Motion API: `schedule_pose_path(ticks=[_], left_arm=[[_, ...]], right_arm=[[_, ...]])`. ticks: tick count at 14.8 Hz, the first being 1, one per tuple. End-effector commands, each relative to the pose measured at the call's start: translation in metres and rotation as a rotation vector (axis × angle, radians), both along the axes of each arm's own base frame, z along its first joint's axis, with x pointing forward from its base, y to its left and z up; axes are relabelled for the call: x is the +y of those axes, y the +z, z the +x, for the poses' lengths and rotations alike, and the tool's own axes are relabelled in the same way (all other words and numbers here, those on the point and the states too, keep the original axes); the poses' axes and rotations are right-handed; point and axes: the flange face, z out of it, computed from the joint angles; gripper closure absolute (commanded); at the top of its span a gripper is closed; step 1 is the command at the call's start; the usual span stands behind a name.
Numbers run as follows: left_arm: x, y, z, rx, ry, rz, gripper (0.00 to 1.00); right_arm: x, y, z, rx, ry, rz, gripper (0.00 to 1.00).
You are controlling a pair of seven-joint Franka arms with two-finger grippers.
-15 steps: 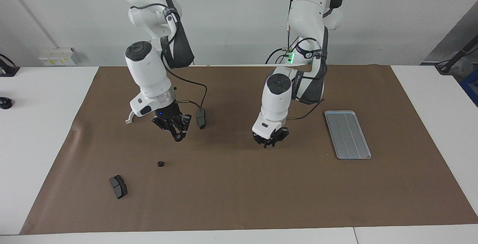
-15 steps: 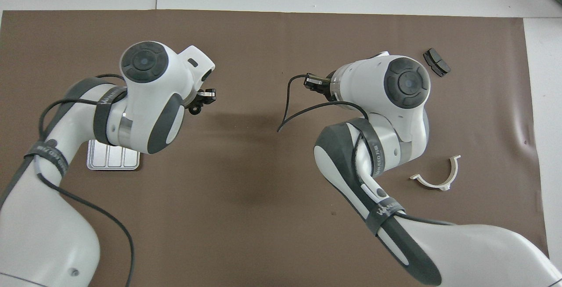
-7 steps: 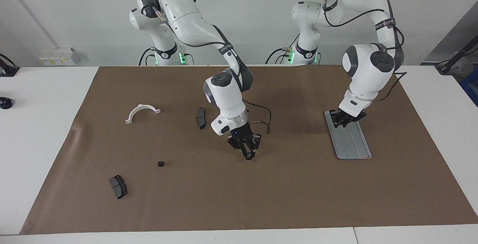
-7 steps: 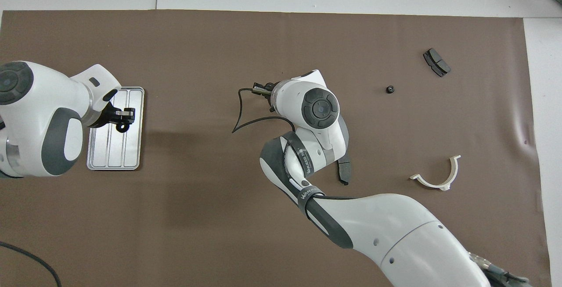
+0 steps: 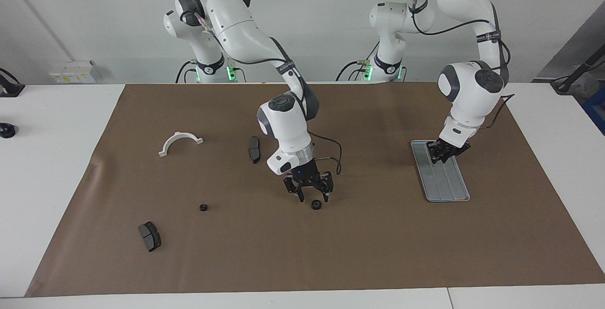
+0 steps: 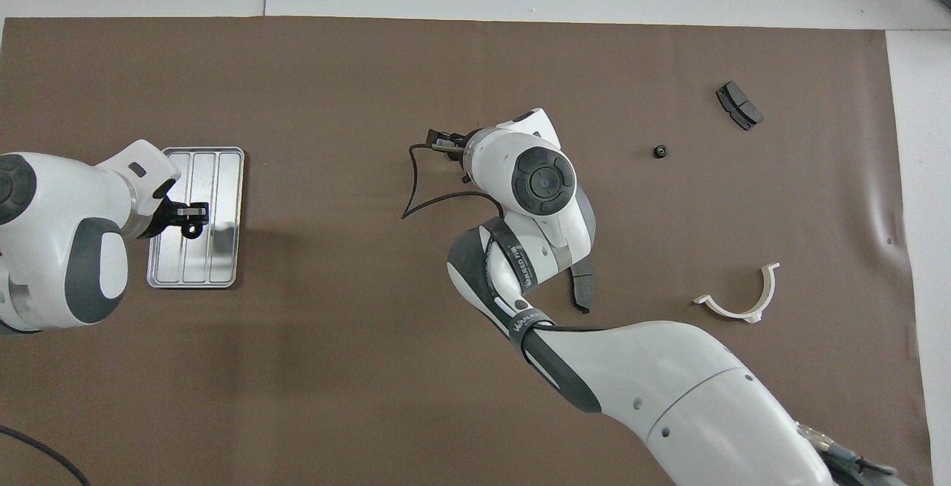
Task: Pick bearing gear from pile to tray
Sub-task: 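Release the second bearing mid-table with the right gripper and withdraw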
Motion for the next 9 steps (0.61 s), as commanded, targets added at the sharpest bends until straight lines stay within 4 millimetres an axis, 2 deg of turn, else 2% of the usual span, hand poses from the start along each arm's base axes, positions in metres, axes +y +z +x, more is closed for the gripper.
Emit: schedule_pose_path(ticks=[1,2,3,5,6,7,9], left_arm=[[0.001,-0.009,-0.021,-0.021,0.005,-0.027,0.82],[0.001,-0.012,-0.023,-0.013,0.005,-0.027,0.77],[0.001,-0.013,-0.024,-0.012,0.005,-0.027,0.67],[-0.001,-0.014,-0.028,-0.004,0.002,-0.028,0.34],[-0.003,-0.013,-0.028,-0.004,-0.003,-0.029,0.09],[-0.006,-0.011,-0.025,-0.004,-0.009,-0.028,0.0],[-0.013,0.003,-0.015,-0.028,-0.021,-0.029,0.0]], right_arm=[[-0.061,0.045,0.011,0.018,-0.036,-0.065,0.0],[-0.09,0.062,0.016,0.036,-0.025,-0.098,0.0],[-0.118,0.07,0.02,0.063,0.018,-0.143,0.0],[-0.17,0.078,0.027,0.119,0.139,-0.232,0.0],[-0.189,0.077,0.027,0.16,0.194,-0.264,0.0],[-0.211,0.072,0.027,0.194,0.236,-0.288,0.0],[-0.245,0.059,0.022,0.218,0.303,-0.315,0.0]])
